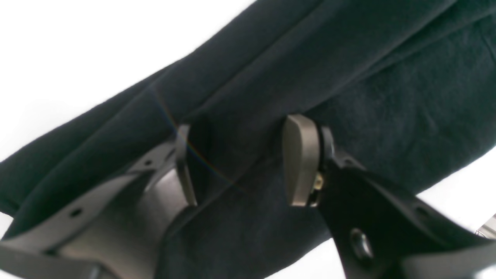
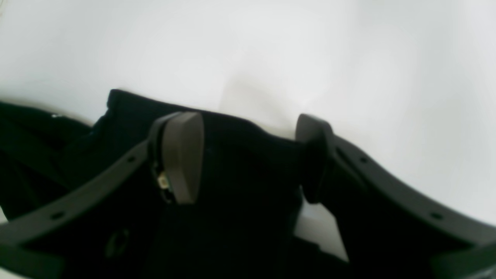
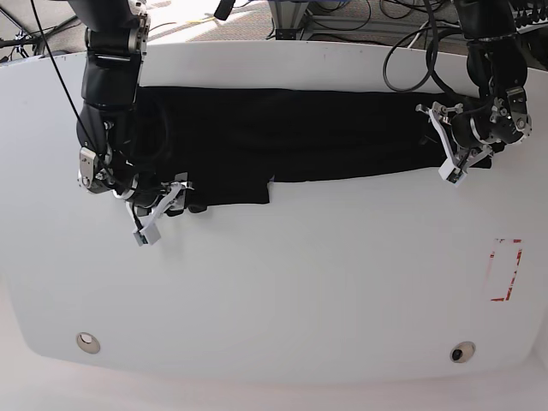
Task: Fold the T-shirt properly
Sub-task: 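Grasp the folded shirt edge with both grippers and fold it over, then pull the shirt end outward with the right gripper to straighten the strip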
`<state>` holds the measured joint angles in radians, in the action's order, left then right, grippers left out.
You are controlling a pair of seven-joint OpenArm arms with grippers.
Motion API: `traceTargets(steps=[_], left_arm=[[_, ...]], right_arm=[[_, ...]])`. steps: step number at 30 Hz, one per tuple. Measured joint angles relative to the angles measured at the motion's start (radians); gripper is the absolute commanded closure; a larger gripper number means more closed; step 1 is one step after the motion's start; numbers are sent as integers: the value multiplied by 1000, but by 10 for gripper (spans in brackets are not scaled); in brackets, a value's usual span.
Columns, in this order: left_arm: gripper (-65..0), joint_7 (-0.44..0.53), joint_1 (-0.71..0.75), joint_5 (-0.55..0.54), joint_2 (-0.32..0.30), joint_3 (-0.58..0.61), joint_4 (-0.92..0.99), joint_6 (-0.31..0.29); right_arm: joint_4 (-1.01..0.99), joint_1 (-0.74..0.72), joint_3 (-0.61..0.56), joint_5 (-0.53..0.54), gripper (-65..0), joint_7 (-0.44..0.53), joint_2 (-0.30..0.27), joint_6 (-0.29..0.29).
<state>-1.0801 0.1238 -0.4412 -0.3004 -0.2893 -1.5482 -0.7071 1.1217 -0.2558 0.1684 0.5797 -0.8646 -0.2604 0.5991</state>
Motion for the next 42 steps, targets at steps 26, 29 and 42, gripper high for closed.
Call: traceTargets(steps=[26,29,42], left_arm=[[-281,0,0,0,0,0,0,0],[-281,0,-1,-1,-2,0,1,0],[-281,-1,0,2,-3,-1,2,0]], right_arm=[[422,130,24,29,0,-232,19,101],[447,216,113,153,0,-230,16,99],[568,498,275,508,0,-251,-53,92]])
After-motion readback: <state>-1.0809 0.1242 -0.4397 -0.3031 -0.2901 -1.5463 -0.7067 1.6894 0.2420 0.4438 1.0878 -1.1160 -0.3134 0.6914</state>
